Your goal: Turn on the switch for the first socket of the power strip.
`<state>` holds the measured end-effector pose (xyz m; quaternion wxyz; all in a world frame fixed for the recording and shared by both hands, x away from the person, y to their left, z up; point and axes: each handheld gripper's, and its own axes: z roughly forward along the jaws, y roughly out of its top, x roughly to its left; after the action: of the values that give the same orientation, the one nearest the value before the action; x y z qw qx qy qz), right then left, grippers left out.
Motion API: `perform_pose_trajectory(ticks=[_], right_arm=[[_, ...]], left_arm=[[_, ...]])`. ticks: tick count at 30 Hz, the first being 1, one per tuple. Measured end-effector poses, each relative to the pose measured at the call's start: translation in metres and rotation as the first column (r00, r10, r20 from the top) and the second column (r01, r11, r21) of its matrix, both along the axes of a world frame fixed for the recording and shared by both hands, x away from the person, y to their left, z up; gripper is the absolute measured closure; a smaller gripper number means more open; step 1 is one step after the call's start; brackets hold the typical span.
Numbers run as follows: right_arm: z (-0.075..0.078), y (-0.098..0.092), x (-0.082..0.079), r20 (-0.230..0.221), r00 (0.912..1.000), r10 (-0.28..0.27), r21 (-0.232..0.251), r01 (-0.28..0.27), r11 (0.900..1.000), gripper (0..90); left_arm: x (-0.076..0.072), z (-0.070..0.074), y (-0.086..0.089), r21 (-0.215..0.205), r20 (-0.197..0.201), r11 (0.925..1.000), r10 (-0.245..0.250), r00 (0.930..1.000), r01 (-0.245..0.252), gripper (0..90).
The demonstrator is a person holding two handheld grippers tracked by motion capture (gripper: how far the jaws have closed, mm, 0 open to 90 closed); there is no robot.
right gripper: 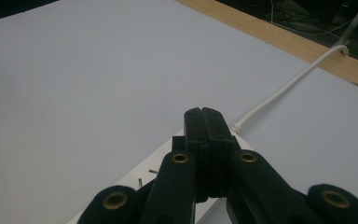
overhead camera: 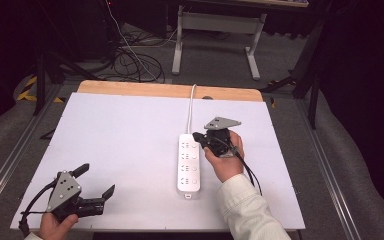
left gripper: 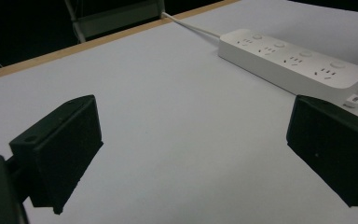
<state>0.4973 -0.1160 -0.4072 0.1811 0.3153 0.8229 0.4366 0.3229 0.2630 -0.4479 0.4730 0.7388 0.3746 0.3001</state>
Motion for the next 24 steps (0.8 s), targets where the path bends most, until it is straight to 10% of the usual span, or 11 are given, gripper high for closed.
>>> perform_pose_trajectory(ticks=[5,13,15,24], right_arm=[[0.002,-0.002,-0.002,0.004,0.9999,0.012,0.009,-0.012,1.000,89.6],[0.012,-0.009,-0.008,0.072,0.9971,0.022,0.067,-0.027,0.997,54.7],[0.013,-0.011,-0.011,0.010,0.9999,-0.007,0.087,0.006,0.996,44.5],[0.025,-0.024,-0.028,0.037,0.9993,0.007,0.099,-0.011,0.995,35.8]], left_arm=[[0.000,0.000,0.001,0.004,0.002,1.0000,0.002,1.0000,-0.002,3.9],[0.000,0.000,0.000,0.000,-0.001,1.0000,0.000,1.0000,0.000,4.0],[0.000,0.000,0.001,0.003,0.001,1.0000,0.002,1.0000,-0.002,3.9],[0.000,0.000,0.000,0.001,-0.001,1.0000,0.000,1.0000,0.000,4.0]])
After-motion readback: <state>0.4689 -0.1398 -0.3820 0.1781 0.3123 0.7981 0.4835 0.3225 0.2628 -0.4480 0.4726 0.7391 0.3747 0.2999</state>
